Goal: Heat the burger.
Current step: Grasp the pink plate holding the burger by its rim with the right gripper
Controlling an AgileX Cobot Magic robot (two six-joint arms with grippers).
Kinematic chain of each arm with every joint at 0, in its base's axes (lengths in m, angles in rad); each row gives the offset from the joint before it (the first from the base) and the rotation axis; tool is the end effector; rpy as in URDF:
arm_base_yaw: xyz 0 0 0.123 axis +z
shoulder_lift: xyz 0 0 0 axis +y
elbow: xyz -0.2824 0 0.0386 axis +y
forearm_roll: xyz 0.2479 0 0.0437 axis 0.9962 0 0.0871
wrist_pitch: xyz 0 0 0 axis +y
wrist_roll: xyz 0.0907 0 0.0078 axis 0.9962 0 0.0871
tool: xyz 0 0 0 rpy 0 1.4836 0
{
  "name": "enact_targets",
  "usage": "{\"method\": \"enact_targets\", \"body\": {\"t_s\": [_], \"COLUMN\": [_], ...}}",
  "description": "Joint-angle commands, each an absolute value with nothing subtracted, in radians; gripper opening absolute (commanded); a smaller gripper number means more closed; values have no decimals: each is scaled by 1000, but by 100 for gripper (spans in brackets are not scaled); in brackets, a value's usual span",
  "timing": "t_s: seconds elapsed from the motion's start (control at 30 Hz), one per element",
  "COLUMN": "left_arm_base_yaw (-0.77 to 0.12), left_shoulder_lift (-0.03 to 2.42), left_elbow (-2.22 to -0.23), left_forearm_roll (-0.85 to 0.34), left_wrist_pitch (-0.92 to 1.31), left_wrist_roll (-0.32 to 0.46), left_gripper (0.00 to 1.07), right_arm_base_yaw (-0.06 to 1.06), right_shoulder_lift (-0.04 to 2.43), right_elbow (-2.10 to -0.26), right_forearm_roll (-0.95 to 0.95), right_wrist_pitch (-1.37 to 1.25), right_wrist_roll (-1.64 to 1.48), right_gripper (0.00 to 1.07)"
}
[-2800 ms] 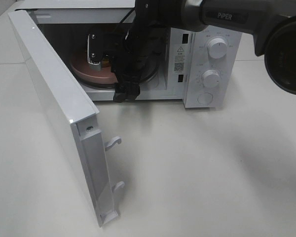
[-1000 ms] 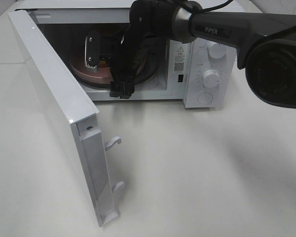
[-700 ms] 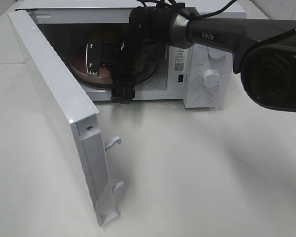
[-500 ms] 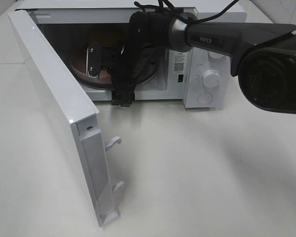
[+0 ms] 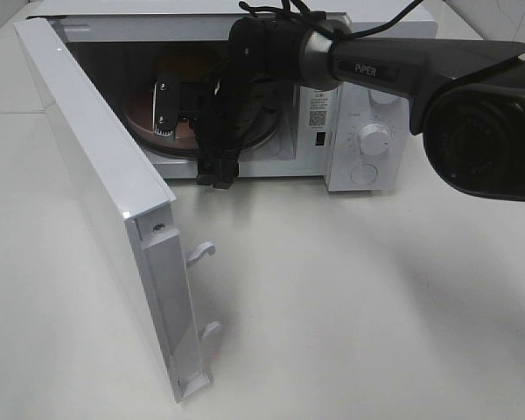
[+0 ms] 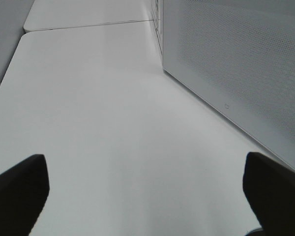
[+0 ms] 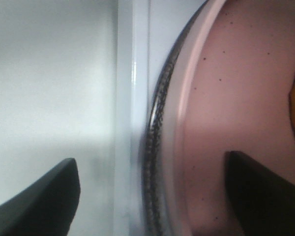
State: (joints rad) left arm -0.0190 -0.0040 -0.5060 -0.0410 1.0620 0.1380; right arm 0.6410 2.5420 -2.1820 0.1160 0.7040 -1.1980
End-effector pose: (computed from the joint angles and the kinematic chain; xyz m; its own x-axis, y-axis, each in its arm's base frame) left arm -0.0063 -0.0031 0.2788 -0.4387 0.1260 -0.8897 0.1034 0.9906 0.0894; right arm 0.4394 0.3363 0.1289 0.2692 -0.9132 -0.3058 -0.8739 -0.0981 -0.4761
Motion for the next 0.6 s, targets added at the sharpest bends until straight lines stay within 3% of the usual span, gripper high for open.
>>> {"method": "enact_targets", "body": {"t_s": [0.03,0.07,0.13,0.17,0.2,0.23,0.3,0.33,0.4,0.6], "left_arm_base_yaw": [-23,-23,-23,-23,-23,-23,-23,-23,-23,-23], "left_shoulder_lift": [-24,-24,-24,-24,-24,-24,-24,-24,-24,-24], "left_elbow": [-506,-506,-506,-506,-506,-506,-506,-506,-506,-506], "left_forearm_roll": [-49,-49,-49,-49,-49,-49,-49,-49,-49,-49], "left_wrist_pitch": [1046,1046,1046,1046,1046,1046,1046,1046,1046,1046], "left_wrist_roll": [132,132,132,132,132,132,132,132,132,132], "left_gripper": [105,105,105,105,105,105,105,105,105,105], "right_arm_base_yaw": [640,640,640,640,640,640,640,640,640,642], "right_shoulder_lift": [2547,2547,2547,2547,2547,2547,2547,2547,2545,2533], "right_elbow": [-2182,-2182,-2182,-2182,-2182,-2182,-2182,-2182,-2182,-2182], "right_forearm_roll": [134,142,146,147,147,147,145,145,142,145], "right_wrist_pitch": [758,768,774,792,792,799,810,817,828,874], "right_wrist_roll": [-1177,-1178,-1177,-1162,-1162,-1153,-1145,-1145,-1145,-1148], "right_gripper": [65,56,51,37,37,21,16,5,0,0]}}
